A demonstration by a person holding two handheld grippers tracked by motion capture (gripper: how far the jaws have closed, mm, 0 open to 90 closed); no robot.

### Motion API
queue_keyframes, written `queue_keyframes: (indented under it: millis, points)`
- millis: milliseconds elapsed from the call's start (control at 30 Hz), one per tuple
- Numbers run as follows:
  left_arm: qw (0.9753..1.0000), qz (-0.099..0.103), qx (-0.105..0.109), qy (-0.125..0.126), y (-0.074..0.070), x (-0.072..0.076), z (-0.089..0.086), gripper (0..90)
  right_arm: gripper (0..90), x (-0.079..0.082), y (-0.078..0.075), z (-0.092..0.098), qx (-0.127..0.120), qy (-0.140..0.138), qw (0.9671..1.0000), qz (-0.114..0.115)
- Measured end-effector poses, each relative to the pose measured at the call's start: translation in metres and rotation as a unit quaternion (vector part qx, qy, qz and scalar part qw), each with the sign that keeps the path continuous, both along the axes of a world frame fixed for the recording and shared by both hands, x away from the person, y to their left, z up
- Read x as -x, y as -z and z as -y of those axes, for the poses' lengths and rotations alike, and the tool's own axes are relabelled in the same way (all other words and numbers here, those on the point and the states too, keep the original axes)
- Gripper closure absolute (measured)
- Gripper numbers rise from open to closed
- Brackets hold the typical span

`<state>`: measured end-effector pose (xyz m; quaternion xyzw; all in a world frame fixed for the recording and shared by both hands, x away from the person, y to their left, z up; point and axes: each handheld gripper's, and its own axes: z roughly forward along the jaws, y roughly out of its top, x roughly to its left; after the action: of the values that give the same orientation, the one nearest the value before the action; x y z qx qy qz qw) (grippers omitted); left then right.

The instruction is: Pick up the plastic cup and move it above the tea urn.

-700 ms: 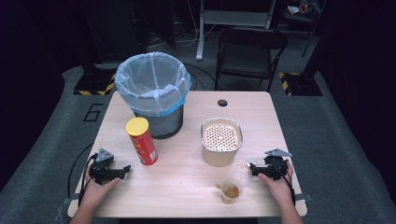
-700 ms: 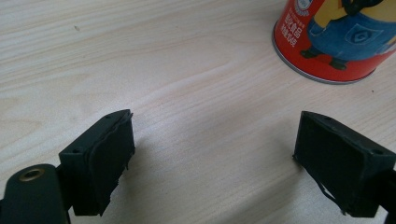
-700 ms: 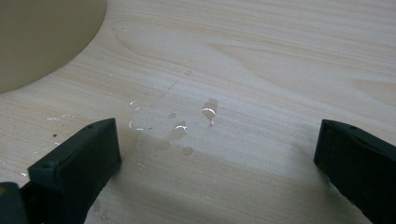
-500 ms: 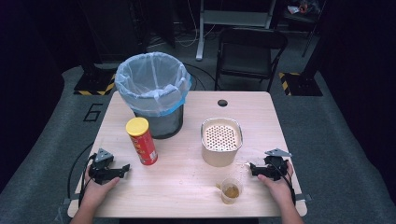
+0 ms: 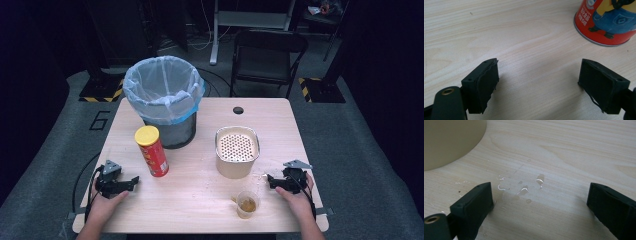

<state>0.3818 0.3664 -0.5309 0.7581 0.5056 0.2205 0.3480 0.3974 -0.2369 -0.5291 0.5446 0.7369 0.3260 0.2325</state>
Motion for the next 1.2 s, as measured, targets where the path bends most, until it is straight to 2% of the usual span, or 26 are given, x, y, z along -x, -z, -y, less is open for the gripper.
queue_keyframes:
  millis: [67,100,167,233,333,367,400,467,500,567,667,700,733,833,900,933,967,1033,1100,1200]
  points:
    - [1.0000,-0.005,-0.003,-0.002,-0.001,0.000,0.000,15.9,6.5,0.000,0.000,0.000,-0.001,0.000,1.0000,0.000]
    - [1.0000,0.002,-0.002,-0.009,0.000,-0.001,0.001,15.9,7.4,0.000,0.000,0.000,0.001,0.001,1.0000,0.001]
    - [0.9999,-0.001,-0.003,-0.016,0.000,0.000,0.002,15.8,13.8,0.002,-0.001,-0.001,0.002,-0.006,1.0000,0.005]
    - [0.9997,-0.002,0.000,-0.024,0.000,0.000,0.003,15.8,16.4,0.003,-0.002,-0.001,0.001,-0.005,1.0000,0.004]
    - [0.9988,-0.002,-0.003,-0.049,0.000,0.003,0.005,15.8,25.0,0.003,-0.005,-0.003,-0.001,0.003,1.0000,-0.002]
    - [0.9975,0.001,0.001,-0.070,0.000,0.004,0.007,15.7,36.9,0.003,-0.009,-0.003,0.002,-0.004,0.9999,-0.014]
    - [0.9975,0.001,0.001,-0.070,0.000,0.004,0.007,15.8,36.9,0.003,-0.009,-0.003,0.002,-0.004,0.9999,-0.014]
    - [0.9962,-0.004,-0.002,-0.087,0.000,0.005,0.007,15.8,45.3,0.002,-0.015,-0.005,-0.016,-0.009,0.9993,-0.033]
    - [0.9956,-0.002,-0.003,-0.094,0.000,0.005,0.007,15.6,49.0,0.004,-0.022,-0.007,-0.022,-0.004,0.9995,-0.022]
    - [0.9948,-0.005,-0.002,-0.101,0.000,0.006,0.007,15.5,49.0,0.004,-0.027,-0.007,-0.023,-0.003,0.9996,-0.018]
    - [0.9942,-0.006,-0.003,-0.107,0.000,0.006,0.007,15.6,48.8,0.002,-0.049,-0.009,-0.032,0.000,0.9995,0.005]
    - [0.9942,-0.006,-0.003,-0.107,0.000,0.006,0.007,15.5,48.1,0.000,-0.064,-0.010,-0.041,-0.003,0.9991,0.014]
    - [0.9942,-0.006,-0.003,-0.107,0.000,0.006,0.007,15.5,48.1,0.000,-0.064,-0.010,-0.041,-0.003,0.9991,0.014]
    - [0.9943,-0.005,-0.005,-0.106,0.000,0.005,0.006,15.5,47.0,-0.008,-0.086,-0.013,-0.046,-0.020,0.9986,0.019]
    - [0.9941,-0.004,-0.005,-0.108,0.000,0.005,0.006,15.5,51.2,-0.014,-0.102,-0.015,-0.046,-0.027,0.9981,0.032]
    - [0.9941,-0.004,-0.005,-0.108,0.000,0.005,0.006,15.4,51.2,-0.014,-0.102,-0.015,-0.046,-0.027,0.9981,0.032]
    - [0.9941,-0.004,-0.005,-0.108,0.000,0.005,0.006,15.5,54.4,-0.017,-0.112,-0.017,-0.060,-0.024,0.9976,0.026]
    - [0.9941,-0.004,-0.005,-0.108,0.000,0.005,0.006,15.5,55.3,-0.018,-0.116,-0.019,-0.061,-0.026,0.9974,0.027]
    - [0.9941,-0.004,-0.005,-0.108,0.000,0.005,0.006,15.5,57.4,-0.021,-0.128,-0.027,-0.061,-0.040,0.9967,0.034]
    - [0.9941,-0.004,-0.005,-0.108,0.000,0.005,0.006,15.5,57.9,-0.024,-0.133,-0.033,-0.070,-0.050,0.9955,0.040]
